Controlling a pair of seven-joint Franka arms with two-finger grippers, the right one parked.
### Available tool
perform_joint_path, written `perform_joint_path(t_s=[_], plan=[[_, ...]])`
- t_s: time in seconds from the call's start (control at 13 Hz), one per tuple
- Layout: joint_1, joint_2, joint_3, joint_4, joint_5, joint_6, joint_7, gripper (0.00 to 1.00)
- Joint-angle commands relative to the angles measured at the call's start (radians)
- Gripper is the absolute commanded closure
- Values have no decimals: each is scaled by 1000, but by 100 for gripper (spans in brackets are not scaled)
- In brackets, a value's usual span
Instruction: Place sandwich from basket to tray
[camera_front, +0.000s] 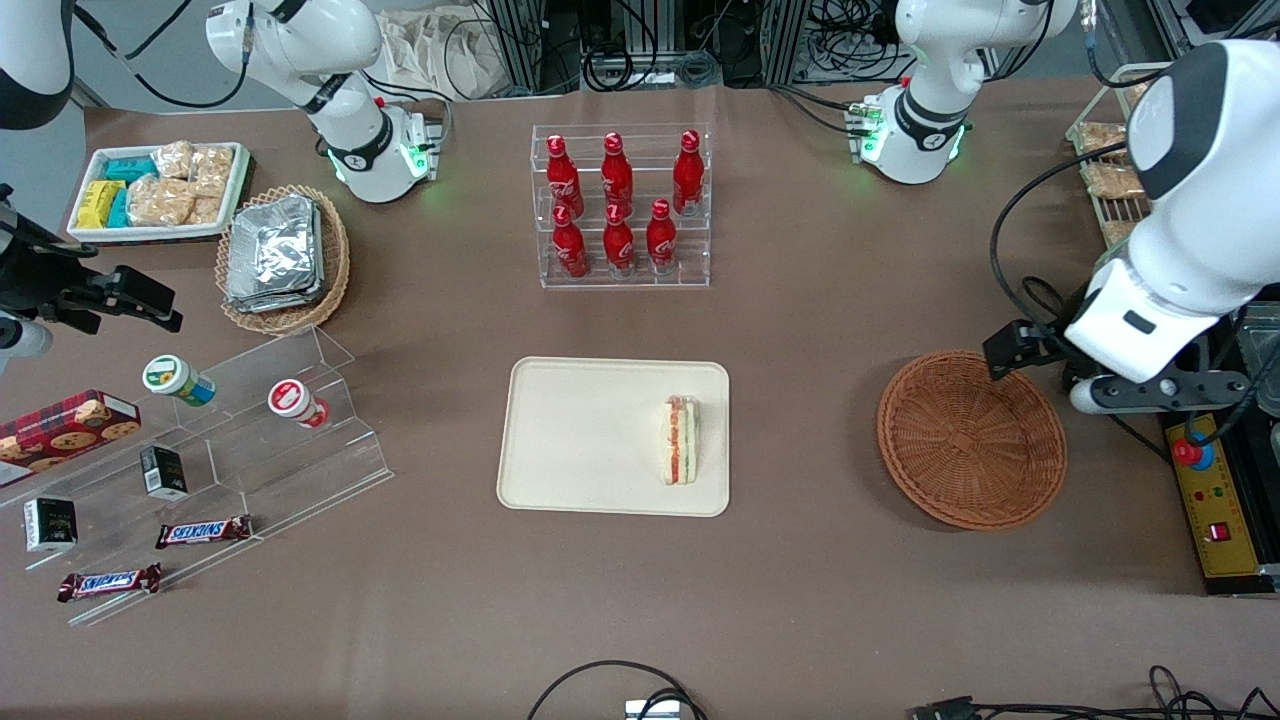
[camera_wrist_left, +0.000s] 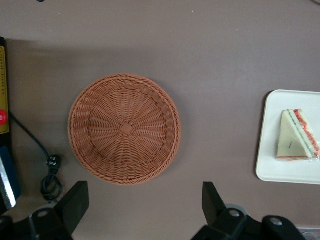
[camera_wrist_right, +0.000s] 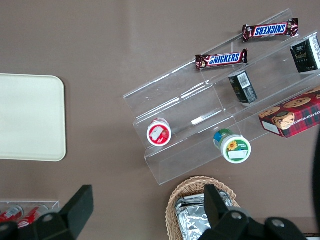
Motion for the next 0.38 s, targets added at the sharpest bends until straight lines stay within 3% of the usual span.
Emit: perform_joint_path(t_s=[0.0,0.31], plan=[[-26,-39,38,-19,-16,-33,32,0],[-65,-30,67,8,-14,-49,32,0]])
